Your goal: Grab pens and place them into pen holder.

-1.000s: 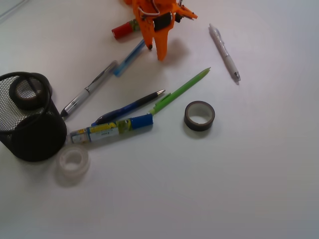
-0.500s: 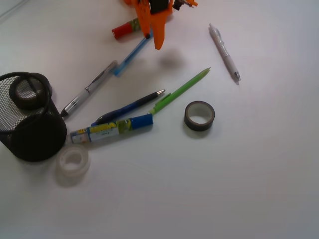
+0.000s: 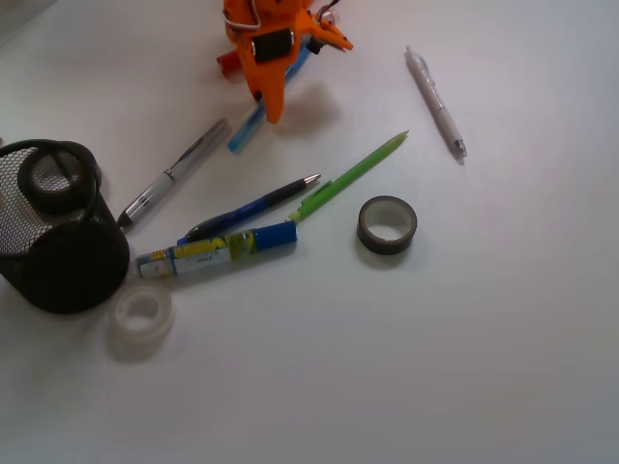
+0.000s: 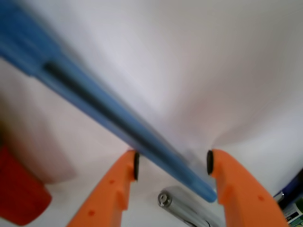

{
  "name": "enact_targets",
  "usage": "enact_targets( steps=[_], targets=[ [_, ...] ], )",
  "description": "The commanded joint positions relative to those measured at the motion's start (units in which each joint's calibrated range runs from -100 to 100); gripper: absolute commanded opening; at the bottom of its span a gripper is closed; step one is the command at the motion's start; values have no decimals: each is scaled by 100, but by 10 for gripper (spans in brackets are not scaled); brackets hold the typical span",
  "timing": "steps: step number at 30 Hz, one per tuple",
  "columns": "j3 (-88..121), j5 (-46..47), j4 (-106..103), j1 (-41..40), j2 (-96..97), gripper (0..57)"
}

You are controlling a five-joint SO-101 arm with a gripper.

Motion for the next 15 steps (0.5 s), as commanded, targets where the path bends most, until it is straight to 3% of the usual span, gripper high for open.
enact_targets(
  steps=[1, 4, 5, 7, 15],
  targets=[
    [-241, 20, 136, 7, 433, 168],
    [-441, 20, 259, 15, 705, 135],
    [-595, 0, 355, 22, 858, 67],
    [-767, -5, 460, 89, 1011, 7],
    [-803, -34, 784, 67, 509, 3]
  ],
)
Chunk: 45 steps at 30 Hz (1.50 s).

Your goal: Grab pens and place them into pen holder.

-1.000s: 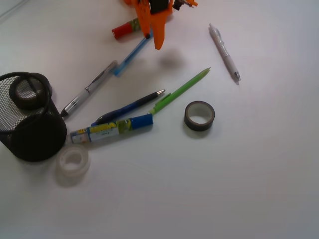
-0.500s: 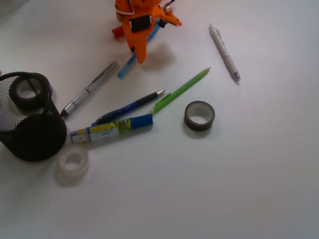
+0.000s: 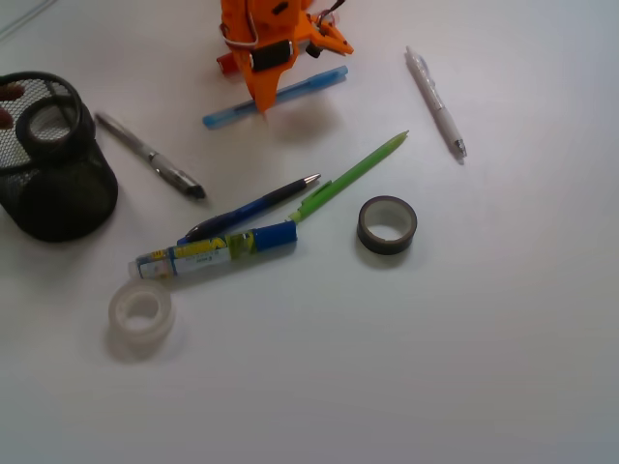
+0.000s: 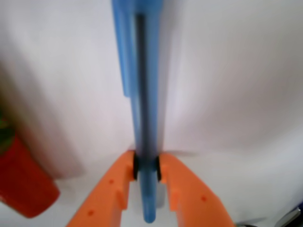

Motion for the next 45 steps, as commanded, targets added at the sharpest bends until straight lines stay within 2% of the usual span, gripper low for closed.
enact_targets(
  steps=[1, 9, 14, 20, 23, 24, 28, 38, 45],
  targets=[
    [-12, -107, 283, -22, -556, 3],
    [-1235, -1280, 1307, -22, -3599, 3],
    [-2132, -2247, 843, 269, -3947, 3],
    [-2476, -3380, -1449, 628, -3029, 3],
    [-2476, -4122, -3067, 666, -2171, 3],
    [-2440, -4523, -4266, 666, -1559, 3],
    [-2404, -5167, -6296, 830, -454, 3],
    [-2250, -5958, -8938, 1353, 1271, 3],
    [-30, -6276, -10049, 1361, 982, 3]
  ],
)
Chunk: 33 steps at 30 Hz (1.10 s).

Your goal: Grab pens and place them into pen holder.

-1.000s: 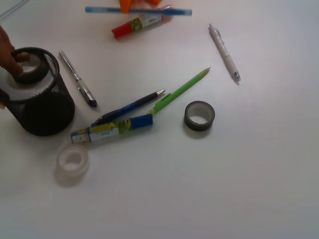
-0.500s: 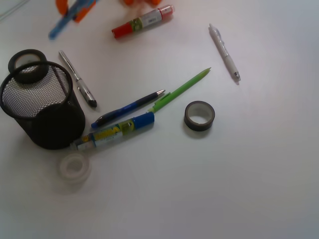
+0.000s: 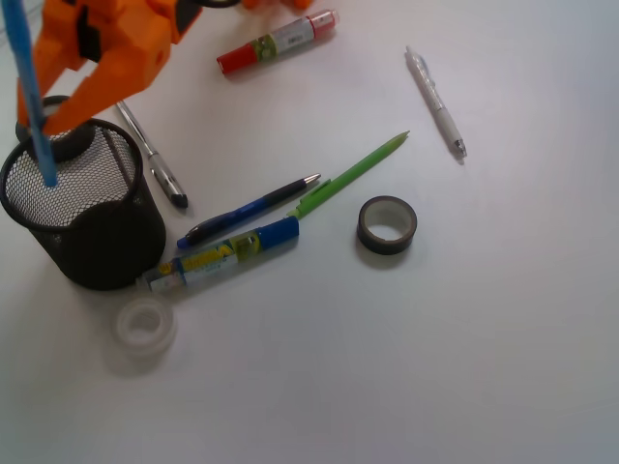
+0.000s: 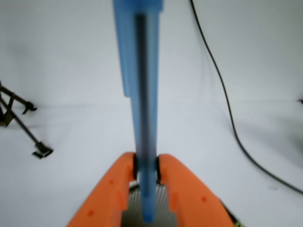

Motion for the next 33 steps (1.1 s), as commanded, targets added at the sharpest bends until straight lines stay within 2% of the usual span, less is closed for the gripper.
enact_targets(
  steps=[1, 8, 10, 13, 15, 17, 21, 23, 27, 30, 33],
  targets=[
    [1382, -98, -641, 74, -409, 3],
    [1690, -63, -650, 253, -554, 8],
    [1663, -59, -650, 238, -554, 54],
    [1654, -59, -685, 223, -554, 172],
    [1645, -59, -685, 186, -596, 228],
    [1554, -20, -694, 178, -630, 256],
    [521, 777, -99, 36, -919, 263],
    [-4, 1744, 2377, -263, -1982, 260],
    [-140, 2579, 5378, -375, -3104, 260],
    [-40, 2720, 7897, -136, -3852, 260],
    [241, 2173, 9490, 208, -4039, 260]
  ],
)
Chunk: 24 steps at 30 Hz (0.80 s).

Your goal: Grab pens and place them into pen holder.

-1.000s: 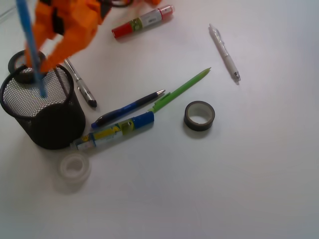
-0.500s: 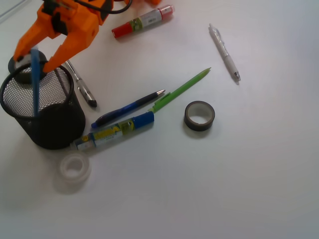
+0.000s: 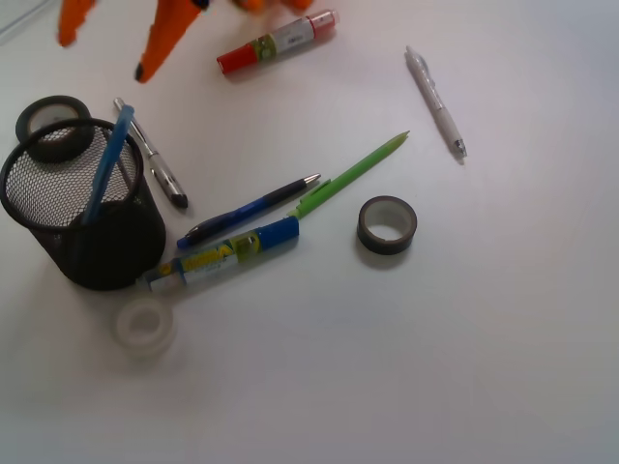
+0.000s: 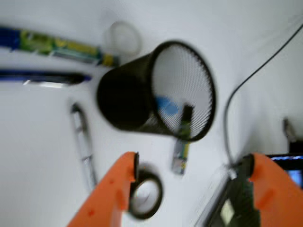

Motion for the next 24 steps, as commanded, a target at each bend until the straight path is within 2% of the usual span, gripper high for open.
enact_targets(
  steps=[1, 6, 11, 24],
  targets=[
    [278, -547, 1974, 394, -397, 259],
    [1310, -723, 1379, 446, -287, 259],
    [1655, -357, 592, 454, 640, 259],
    [-184, 357, 662, 469, 2900, 260]
  ],
)
